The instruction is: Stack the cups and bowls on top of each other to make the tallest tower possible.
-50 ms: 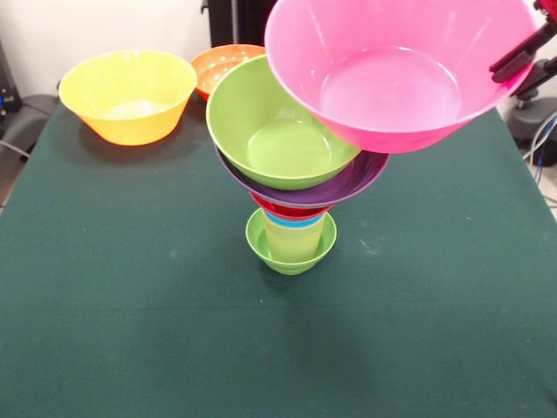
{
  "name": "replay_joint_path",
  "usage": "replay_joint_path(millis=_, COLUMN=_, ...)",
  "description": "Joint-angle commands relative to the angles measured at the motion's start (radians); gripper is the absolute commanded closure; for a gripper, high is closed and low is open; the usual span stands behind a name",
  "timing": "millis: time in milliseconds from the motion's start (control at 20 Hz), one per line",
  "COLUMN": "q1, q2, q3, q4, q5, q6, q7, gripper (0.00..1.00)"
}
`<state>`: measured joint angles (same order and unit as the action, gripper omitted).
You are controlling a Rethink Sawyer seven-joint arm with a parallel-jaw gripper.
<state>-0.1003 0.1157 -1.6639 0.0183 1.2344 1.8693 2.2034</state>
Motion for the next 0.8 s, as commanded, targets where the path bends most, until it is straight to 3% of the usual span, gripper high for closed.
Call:
replay_joint_path(millis=50, q1=0.002, q2=-0.032, q3=0.112, q4=-0.001, q5=-0.135, q6=-0.027, q7=-0.271, gripper=1.00)
replay_joint_path(millis=350, q1=0.007, q2=-0.033, q3=0.174, q4=0.003, q5=-0.196, q6=-0.038, q7=-0.278, gripper=1.00)
replay_joint_path(millis=800, q1=0.032, q2=-0.040, q3=0.333, q4=0.035, q5=-0.344, q6=-0.087, q7=-0.288, gripper=1.00)
